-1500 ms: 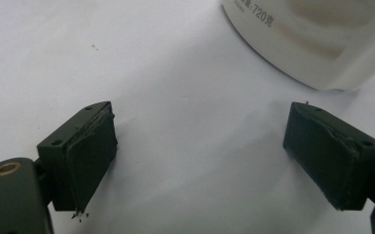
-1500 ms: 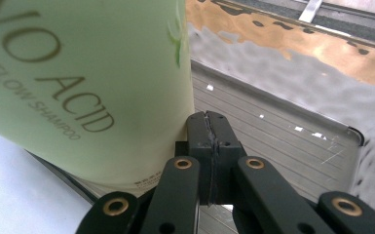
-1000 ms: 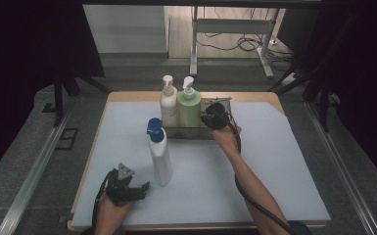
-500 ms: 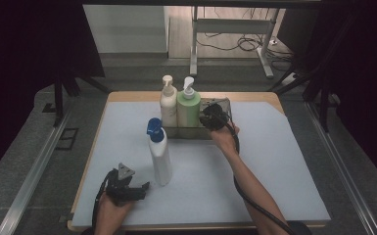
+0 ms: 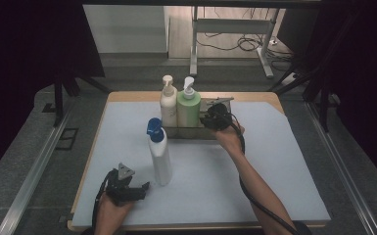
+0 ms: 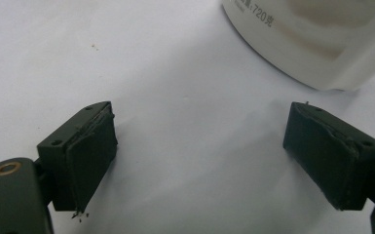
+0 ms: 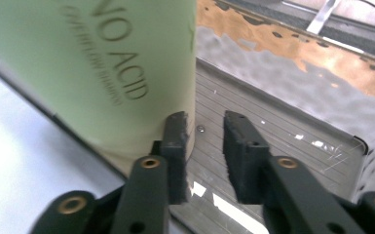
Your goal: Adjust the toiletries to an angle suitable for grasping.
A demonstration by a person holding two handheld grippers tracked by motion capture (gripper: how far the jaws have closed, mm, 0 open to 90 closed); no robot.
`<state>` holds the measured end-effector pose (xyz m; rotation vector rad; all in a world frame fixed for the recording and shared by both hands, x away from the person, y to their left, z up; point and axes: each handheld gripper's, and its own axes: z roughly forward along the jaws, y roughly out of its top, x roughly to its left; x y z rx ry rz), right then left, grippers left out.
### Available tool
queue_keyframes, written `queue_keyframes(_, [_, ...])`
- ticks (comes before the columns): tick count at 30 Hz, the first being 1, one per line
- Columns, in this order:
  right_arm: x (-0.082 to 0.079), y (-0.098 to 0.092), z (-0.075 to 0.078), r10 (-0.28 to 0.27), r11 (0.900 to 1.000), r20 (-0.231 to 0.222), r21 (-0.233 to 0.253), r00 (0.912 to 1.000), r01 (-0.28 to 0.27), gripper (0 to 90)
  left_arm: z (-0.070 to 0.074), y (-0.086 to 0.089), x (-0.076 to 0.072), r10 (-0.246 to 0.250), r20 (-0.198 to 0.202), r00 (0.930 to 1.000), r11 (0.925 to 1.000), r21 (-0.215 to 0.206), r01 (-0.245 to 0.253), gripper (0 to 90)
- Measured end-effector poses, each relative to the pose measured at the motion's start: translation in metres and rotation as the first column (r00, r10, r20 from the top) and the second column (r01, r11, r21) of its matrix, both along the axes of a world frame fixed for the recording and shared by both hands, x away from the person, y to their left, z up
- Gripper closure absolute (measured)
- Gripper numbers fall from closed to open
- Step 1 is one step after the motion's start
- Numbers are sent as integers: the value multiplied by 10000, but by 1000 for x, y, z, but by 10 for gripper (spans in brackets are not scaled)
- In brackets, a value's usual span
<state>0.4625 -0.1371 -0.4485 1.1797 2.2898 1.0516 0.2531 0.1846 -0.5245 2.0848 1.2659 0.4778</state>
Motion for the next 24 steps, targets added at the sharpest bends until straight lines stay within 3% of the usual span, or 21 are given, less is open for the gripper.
queue_keyframes(9, [-19, -14, 13, 635, 9973, 333, 339, 9974, -646, 429, 0, 0, 0, -9, -16, 10000, 10000, 5, 9, 124])
queue_keyframes(18, [-37, -29, 26, 1238, 9898, 522, 645, 9909, -1270, 321, 0, 0, 0, -1, -8, 10000, 10000, 2, 1, 123])
queue_keyframes(24, [-54, -42, 32, 1404, 9883, 640, 517, 9880, -1438, 177, 0, 0, 0, -2, -5, 10000, 10000, 3, 2, 123])
